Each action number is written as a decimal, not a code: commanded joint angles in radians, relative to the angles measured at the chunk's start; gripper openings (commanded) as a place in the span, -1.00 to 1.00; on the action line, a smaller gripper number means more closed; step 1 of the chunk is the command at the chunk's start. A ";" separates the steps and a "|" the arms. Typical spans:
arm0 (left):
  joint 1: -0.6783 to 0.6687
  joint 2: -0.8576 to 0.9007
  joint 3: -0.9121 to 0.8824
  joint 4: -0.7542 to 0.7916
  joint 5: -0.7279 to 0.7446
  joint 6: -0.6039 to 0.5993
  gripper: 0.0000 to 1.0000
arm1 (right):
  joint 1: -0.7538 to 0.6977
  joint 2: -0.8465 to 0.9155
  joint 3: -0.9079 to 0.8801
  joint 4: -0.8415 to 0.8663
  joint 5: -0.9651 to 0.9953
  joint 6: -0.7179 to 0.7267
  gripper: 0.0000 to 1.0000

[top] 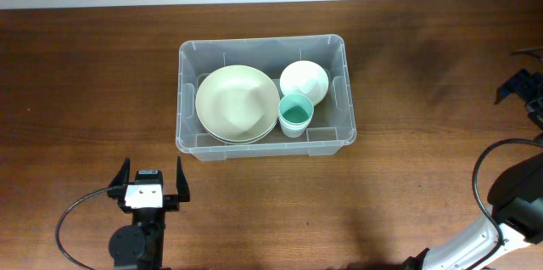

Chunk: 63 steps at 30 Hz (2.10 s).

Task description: Pack container

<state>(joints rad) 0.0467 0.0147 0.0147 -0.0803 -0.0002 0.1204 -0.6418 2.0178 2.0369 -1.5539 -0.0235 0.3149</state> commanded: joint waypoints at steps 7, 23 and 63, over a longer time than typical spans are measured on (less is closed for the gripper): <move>0.005 -0.010 -0.006 -0.003 -0.003 0.016 0.99 | 0.000 -0.048 -0.002 -0.001 0.010 0.007 0.97; 0.005 -0.010 -0.006 -0.003 -0.003 0.016 0.99 | 0.338 -0.885 -0.615 0.681 0.018 -0.067 0.98; 0.005 -0.010 -0.006 -0.003 -0.003 0.016 0.99 | 0.591 -2.015 -1.988 1.585 -0.104 -0.154 0.98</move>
<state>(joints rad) 0.0467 0.0128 0.0147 -0.0811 -0.0002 0.1204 -0.0700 0.0158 0.0734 0.0254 -0.1223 0.1715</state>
